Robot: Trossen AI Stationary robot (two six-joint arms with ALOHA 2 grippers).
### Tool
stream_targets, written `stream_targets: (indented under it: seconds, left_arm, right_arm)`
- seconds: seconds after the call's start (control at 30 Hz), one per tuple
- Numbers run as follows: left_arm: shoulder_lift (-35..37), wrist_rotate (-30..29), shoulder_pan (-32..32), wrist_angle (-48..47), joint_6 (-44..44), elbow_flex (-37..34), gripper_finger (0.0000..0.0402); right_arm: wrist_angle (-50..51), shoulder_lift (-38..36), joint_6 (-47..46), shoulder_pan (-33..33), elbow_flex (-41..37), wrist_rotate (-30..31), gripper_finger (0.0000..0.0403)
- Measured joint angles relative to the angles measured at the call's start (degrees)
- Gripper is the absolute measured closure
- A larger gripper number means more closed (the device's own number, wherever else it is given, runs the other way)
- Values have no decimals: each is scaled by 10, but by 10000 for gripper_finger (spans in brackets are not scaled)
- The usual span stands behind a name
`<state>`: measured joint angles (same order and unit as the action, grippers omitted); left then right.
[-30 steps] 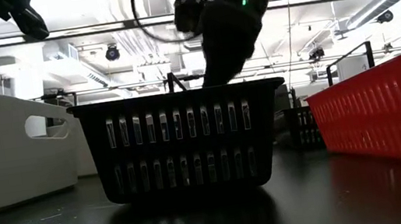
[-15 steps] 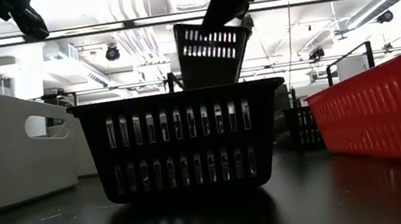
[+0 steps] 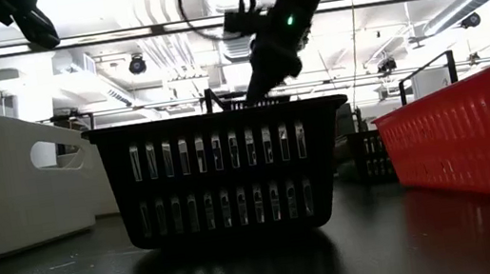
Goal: Stack baskets on shelf by color
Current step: Put the top left black bin on the shelf
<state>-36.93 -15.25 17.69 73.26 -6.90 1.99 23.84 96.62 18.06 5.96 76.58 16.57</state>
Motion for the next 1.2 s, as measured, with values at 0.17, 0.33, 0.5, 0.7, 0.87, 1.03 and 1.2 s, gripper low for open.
stream_targets:
  seconds: [0.17,0.33,0.5,0.7,0.87,1.03,1.2]
  left_arm:
    - [0,0,0,0,0,0,402]
    - [0,0,0,0,0,0,402]
    - [0,0,0,1,0,0,402]
    - [0,0,0,1,0,0,402]
    - [0,0,0,1,0,0,402]
    - [0,0,0,1,0,0,402]
    - [0,0,0,1,0,0,402]
  right_arm:
    - [-6,17,0,33,4,0,390]
    - [-11,22,7,55,4,-2,390]
    - [-25,35,22,70,3,-23,390]
    - [-28,42,37,75,2,-31,390]
    - [-28,42,40,76,2,-31,380]
    - [-28,42,36,76,2,-29,332]
    - [-29,42,36,76,2,2,284]
